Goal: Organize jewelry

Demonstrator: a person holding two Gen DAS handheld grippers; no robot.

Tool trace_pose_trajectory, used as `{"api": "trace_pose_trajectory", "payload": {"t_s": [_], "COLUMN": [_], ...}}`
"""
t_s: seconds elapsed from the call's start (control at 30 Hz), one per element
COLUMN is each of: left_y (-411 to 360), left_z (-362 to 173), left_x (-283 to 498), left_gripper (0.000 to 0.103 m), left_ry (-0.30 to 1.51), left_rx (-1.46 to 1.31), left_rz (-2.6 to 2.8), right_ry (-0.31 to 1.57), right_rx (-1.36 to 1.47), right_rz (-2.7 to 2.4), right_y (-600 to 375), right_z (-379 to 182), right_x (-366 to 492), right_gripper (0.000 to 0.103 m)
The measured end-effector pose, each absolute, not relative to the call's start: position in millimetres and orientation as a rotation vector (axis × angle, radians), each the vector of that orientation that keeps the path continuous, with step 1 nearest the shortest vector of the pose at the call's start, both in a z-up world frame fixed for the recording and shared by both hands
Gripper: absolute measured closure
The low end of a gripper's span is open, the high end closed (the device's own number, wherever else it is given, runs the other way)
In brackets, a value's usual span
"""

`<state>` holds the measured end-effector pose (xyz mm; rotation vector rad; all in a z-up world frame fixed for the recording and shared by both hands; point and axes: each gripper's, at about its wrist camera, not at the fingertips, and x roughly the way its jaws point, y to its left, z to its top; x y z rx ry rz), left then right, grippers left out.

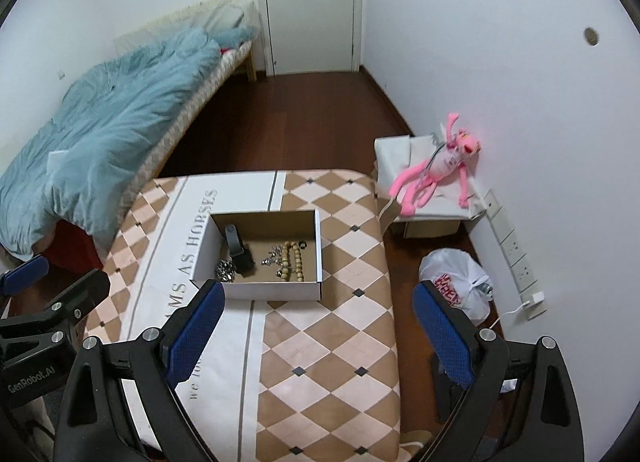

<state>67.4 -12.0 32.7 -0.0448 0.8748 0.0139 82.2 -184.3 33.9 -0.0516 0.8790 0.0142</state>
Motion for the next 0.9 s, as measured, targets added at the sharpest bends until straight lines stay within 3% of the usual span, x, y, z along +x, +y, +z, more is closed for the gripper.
{"api": "trace_pose_trajectory", "payload": {"t_s": [0.1, 0.6, 0.9], "left_y": [-11, -12, -17], "left_z": [51, 88, 89], "left_x": [55, 15, 35], "left_gripper": [0.001, 0.001, 0.001], "left_ry": [0.841, 0.806, 0.839], "left_rx": [-0.047, -0.065, -0.066], "left_rz": [0.011, -0.007, -0.007], "right_ry": [0.841, 0.752, 0.795], "right_rx": [-0.059, -0.043, -0.039], "right_rz": [0.002, -0.007, -0.001], "right_y": [-185, -186, -191], "right_z": [54, 112, 114], "right_x": [66, 12, 37], "right_gripper": [0.0, 0.0, 0.0]}}
